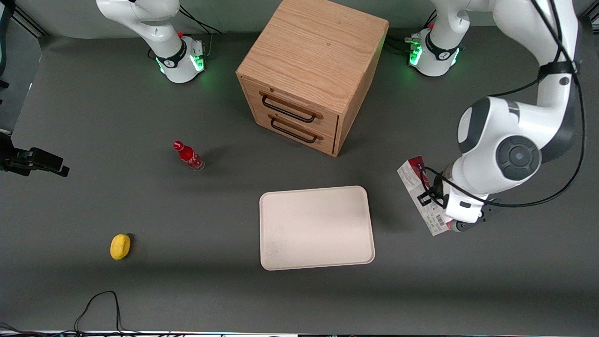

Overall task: Place red cookie box on tray
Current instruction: 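Carry the held cookie box over the cream tray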

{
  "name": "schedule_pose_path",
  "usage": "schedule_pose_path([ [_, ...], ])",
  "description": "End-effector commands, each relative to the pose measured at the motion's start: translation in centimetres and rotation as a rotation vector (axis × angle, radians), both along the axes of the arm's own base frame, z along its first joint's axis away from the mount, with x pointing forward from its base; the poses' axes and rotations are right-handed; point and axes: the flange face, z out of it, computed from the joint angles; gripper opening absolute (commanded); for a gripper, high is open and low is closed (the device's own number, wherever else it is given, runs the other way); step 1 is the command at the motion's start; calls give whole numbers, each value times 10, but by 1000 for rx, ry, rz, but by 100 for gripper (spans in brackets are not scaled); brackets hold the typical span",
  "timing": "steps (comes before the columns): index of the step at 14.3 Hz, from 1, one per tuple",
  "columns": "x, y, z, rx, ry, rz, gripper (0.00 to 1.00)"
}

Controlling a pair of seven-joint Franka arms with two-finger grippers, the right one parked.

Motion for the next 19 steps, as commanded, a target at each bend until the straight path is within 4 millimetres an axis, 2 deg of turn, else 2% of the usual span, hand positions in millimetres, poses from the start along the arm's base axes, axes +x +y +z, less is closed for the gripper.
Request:
schedule_pose_path([
  [1,14,-41,39,-37,-67,-225,0],
  [2,18,-58,42,-43,-68,-284,0],
  [4,25,-109,42,-37,-50,-358,0],
  [5,31,-135,31,-11,-53,-386,0],
  [6,31,-151,17,4,-56,-410,0],
  [9,30,-185,-40,16,-38,-451,0],
  [11,29,-196,-75,25,-17,-449,0],
  [14,33,-192,-114,55,14,-424,0],
  [16,38,-183,-133,74,20,-407,0],
  [19,40,-182,-161,34,6,-327,0],
])
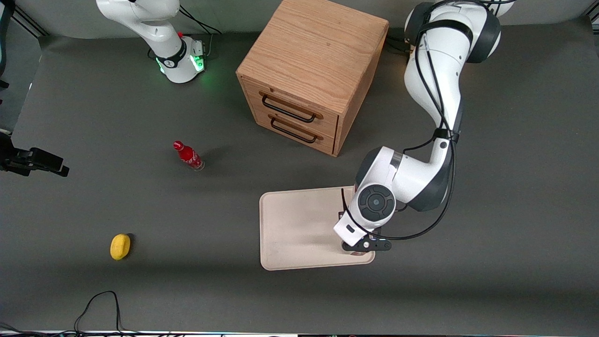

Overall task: Place red cookie box on tray
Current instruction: 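Lower the cookie box onto the tray and open the left gripper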

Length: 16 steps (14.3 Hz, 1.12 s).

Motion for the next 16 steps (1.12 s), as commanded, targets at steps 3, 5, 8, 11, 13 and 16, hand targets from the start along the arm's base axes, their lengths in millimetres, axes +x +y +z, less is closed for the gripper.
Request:
schedule_pose_path([
  [3,-1,0,-21,-28,0,86,0],
  [5,1,7,-21,-16,-2,97,0],
  [8,1,8,-23,-14,-2,97,26],
  [11,1,9,-25,-13,-4,98,100],
  [13,3,11,-11,-22,-22,94,100],
  [16,4,33,33,-47,-39,118,100],
])
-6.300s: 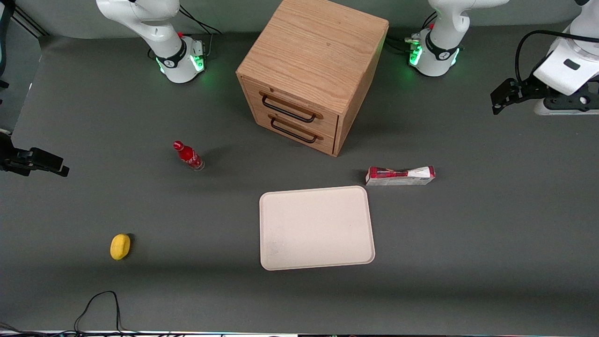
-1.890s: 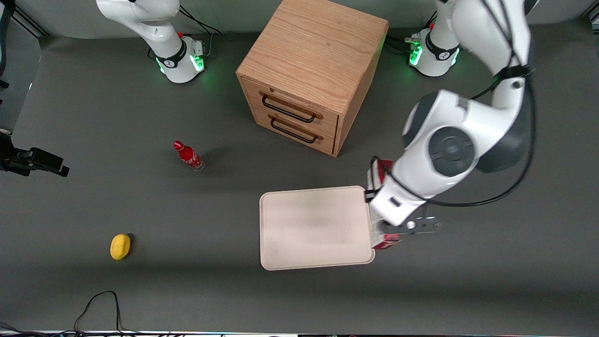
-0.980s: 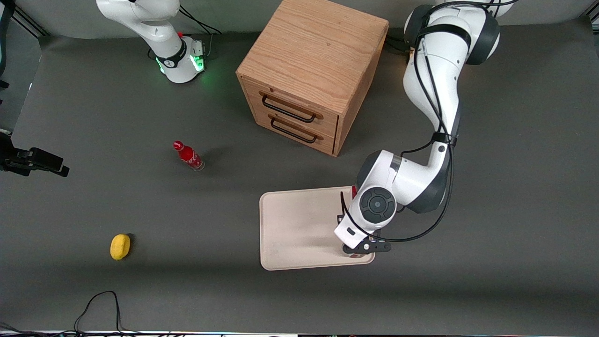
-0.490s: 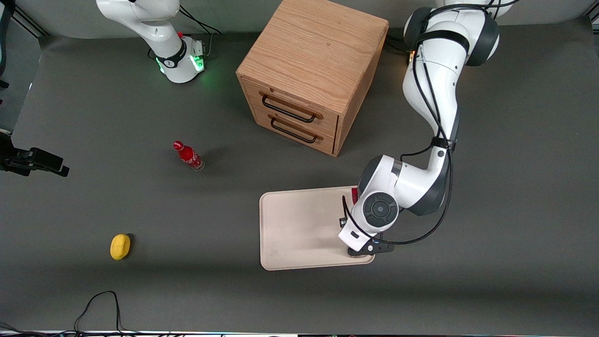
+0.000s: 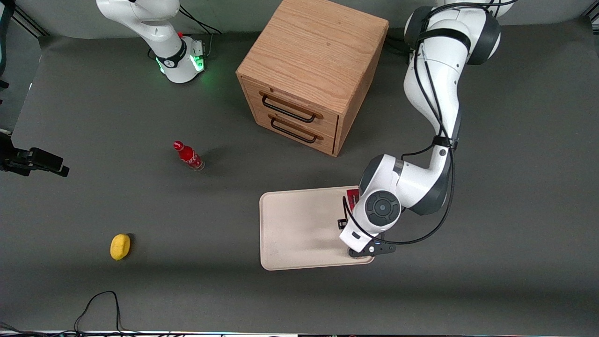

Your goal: Place red cookie box on tray

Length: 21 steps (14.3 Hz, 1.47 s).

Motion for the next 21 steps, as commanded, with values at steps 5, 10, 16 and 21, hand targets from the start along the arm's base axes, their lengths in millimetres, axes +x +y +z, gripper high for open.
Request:
schedule_pose_path([
  [5,-15,86,140,-24,0,24,100],
  [10,-59,203,207,-40,45,-96,100],
  [16,-142,302,268,-10,14,-163,100],
  [21,-185,348,308,49,-44,-189,100],
])
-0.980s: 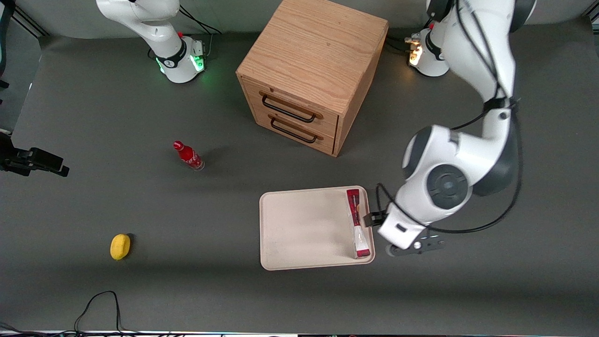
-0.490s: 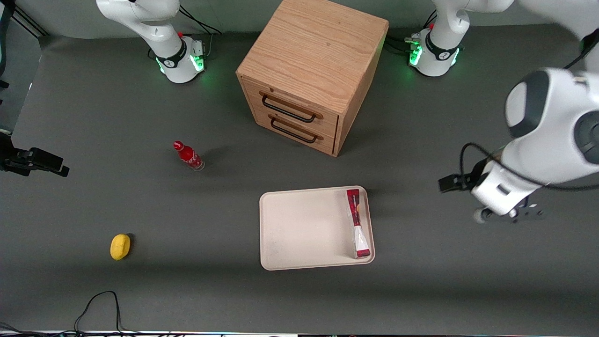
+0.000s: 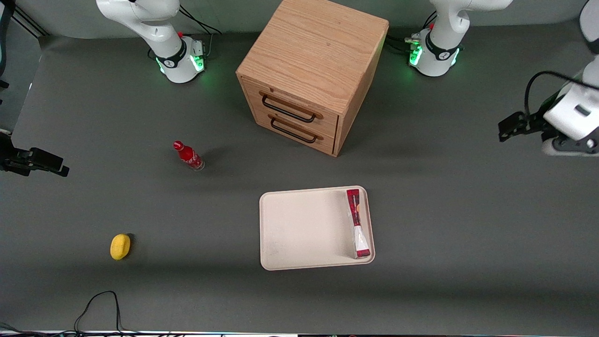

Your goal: Place red cookie box on tray

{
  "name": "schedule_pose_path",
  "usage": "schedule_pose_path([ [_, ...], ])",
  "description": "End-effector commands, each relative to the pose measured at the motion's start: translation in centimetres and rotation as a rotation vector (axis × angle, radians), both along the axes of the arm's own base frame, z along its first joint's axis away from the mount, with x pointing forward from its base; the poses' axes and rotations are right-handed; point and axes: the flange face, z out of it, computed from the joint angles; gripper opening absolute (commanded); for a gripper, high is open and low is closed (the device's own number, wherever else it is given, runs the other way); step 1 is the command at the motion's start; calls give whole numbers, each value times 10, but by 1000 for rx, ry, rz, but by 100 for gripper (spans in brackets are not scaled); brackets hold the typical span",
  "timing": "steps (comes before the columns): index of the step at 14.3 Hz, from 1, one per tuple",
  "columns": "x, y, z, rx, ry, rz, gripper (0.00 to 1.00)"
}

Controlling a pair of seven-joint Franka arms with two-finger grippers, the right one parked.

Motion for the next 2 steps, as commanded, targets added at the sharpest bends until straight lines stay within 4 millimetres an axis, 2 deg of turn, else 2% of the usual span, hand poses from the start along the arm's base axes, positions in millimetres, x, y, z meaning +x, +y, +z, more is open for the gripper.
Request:
schedule_pose_path([
  [1,-25,12,10,9,-27,-17,100],
  [2,-26,12,12,8,-32,-14,100],
])
